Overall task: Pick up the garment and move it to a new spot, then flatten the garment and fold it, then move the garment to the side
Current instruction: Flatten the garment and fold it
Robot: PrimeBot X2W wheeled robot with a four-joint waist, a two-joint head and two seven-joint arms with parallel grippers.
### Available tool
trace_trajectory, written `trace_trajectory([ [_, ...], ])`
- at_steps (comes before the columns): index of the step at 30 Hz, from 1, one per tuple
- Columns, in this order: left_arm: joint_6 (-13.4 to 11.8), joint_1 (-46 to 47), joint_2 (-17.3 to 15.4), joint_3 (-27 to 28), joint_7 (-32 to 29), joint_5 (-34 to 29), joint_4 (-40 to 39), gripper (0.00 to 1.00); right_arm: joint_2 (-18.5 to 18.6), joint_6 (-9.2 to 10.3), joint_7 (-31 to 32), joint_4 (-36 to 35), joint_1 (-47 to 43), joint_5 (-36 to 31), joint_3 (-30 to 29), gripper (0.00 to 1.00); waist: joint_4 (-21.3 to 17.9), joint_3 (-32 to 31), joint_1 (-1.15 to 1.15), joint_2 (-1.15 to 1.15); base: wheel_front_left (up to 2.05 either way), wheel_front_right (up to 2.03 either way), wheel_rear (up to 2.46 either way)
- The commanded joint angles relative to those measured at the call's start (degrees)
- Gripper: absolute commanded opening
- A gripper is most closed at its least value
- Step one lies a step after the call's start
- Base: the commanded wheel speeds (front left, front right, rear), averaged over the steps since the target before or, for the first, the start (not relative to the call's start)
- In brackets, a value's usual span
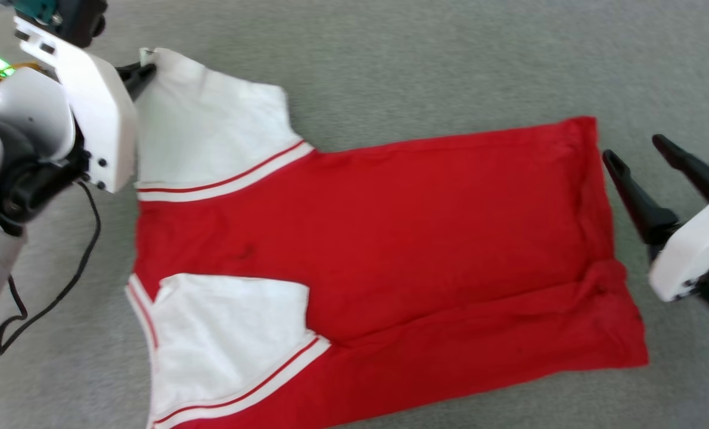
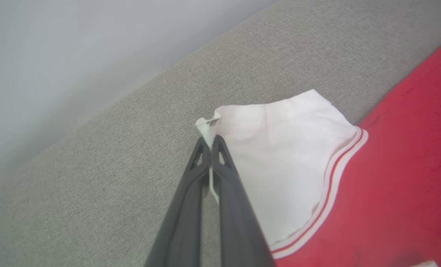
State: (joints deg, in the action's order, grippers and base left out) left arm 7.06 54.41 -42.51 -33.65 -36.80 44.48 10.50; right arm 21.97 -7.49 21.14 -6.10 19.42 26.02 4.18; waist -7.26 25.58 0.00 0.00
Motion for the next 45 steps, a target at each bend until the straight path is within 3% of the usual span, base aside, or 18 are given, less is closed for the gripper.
trace_trajectory([
  [1,0.14,-1.43,-0.25,-0.61,0.50,-0.39,-2.19,0.00,2.96,0.01,5.37,-0.03,2.68,-0.28,0.61,1.00,3.07,-1.50,0.00,0.00,0.00,0.00,0.00],
  [6,0.11,-3.79,-0.43,-1.62,1.82,0.19,-8.56,0.00,7.64,0.00,21.95,3.52,8.31,0.77,1.36,1.00,6.53,-1.08,0.00,0.00,0.00,0.00,0.00],
  [11,-0.54,-6.23,-0.93,-2.14,3.00,-0.31,-14.61,0.00,9.42,0.01,31.83,8.51,13.71,-1.25,2.06,1.00,9.32,0.26,0.00,0.00,0.00,0.00,0.00],
  [16,-1.14,-8.08,-0.86,-2.60,3.93,-0.40,-19.08,0.00,10.24,0.00,34.87,13.99,16.49,-3.75,4.06,1.00,11.78,1.53,0.00,0.00,0.00,0.00,0.00],
  [21,-1.52,-9.43,0.89,-1.89,5.00,2.70,-21.53,0.00,10.82,0.00,34.51,17.73,16.67,-4.28,4.95,1.00,13.61,2.58,0.00,0.00,0.00,0.00,0.00],
  [27,-1.74,-9.91,0.59,-2.37,5.19,2.24,-22.93,0.00,10.03,0.01,32.76,23.06,14.23,-3.08,7.05,1.00,15.02,3.88,0.00,0.00,0.00,0.00,0.00],
  [28,-1.77,-10.05,0.62,-2.20,5.29,2.61,-22.86,0.00,9.85,0.01,32.60,23.67,14.03,-2.73,7.59,0.93,15.09,3.95,0.00,0.00,0.00,0.00,0.00],
  [29,-1.75,-10.10,0.57,-2.04,5.44,2.72,-22.68,0.00,9.83,0.00,32.46,24.06,13.83,-2.41,8.04,0.33,15.13,4.01,0.00,0.00,0.00,0.00,0.00],
  [30,-1.72,-10.12,0.43,-1.93,5.71,2.73,-22.41,0.00,9.90,0.00,32.33,24.31,13.75,-2.01,8.42,0.00,15.13,4.03,0.00,0.00,0.00,0.00,0.00],
  [38,-1.65,-12.03,0.79,-2.15,8.09,3.10,-19.27,0.00,10.72,0.00,27.05,23.39,15.02,0.46,5.54,0.00,14.15,0.43,0.00,0.00,0.00,0.00,0.00],
  [45,-3.41,-18.48,-1.35,-1.48,10.62,4.39,-19.04,0.00,9.27,0.00,21.98,17.77,9.62,4.27,0.23,0.00,12.74,-6.29,0.00,0.00,0.00,0.00,0.00],
])
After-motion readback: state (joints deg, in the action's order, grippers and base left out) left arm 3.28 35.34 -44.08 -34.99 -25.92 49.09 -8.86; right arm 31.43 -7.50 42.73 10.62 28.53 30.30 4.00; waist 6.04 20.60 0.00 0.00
